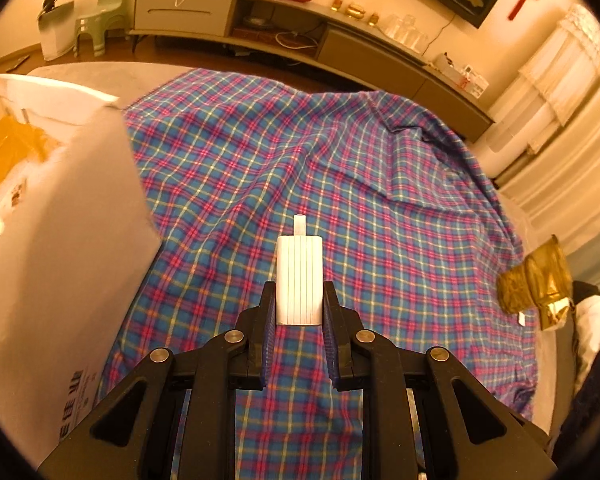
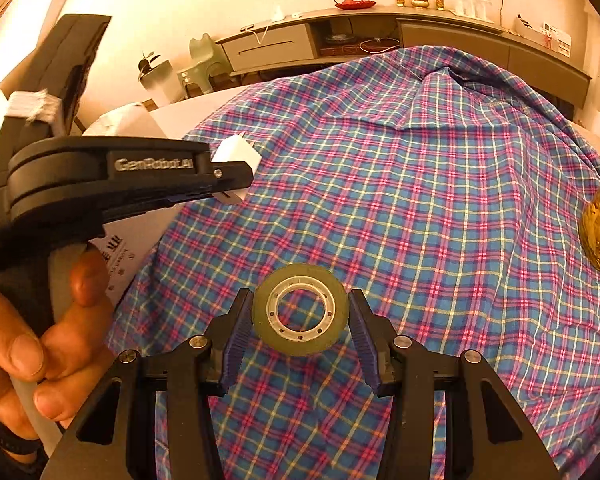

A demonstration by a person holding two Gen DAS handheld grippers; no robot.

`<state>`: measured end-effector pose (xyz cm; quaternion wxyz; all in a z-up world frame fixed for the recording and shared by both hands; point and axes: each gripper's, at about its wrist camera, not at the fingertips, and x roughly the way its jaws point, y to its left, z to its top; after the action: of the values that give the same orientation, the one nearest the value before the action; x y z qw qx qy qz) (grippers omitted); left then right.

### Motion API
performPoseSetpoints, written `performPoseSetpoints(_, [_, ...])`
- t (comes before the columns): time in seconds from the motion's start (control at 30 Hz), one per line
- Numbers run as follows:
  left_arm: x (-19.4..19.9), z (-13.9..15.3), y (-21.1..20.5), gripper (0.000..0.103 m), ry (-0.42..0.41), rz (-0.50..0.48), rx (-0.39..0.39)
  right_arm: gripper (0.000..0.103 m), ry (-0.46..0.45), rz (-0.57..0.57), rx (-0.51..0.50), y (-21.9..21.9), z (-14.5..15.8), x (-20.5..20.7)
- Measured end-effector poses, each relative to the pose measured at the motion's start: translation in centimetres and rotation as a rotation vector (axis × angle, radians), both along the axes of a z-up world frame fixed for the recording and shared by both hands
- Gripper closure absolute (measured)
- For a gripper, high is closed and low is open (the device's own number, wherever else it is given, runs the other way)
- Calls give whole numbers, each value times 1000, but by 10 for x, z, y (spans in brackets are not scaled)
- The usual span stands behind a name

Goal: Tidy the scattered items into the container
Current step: 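Carry the white plug and green tape roll with both grippers over the white box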

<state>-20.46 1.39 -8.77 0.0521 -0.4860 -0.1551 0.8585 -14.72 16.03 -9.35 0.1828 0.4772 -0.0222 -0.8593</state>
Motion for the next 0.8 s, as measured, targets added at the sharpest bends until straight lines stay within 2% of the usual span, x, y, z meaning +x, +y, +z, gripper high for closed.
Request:
performPoseSetpoints(0.27, [38,22,-16,82,41,-17,-3,54,19,22,-19,-10,14,15])
performPoseSetpoints(0.53, [66,41,-23,82,96,-31,-97,54,33,39,-26,-16,23,27])
performPoseSetpoints(0.8, [80,51,-37,82,117,-24,-119,54,56,64,-31,-32,37,39])
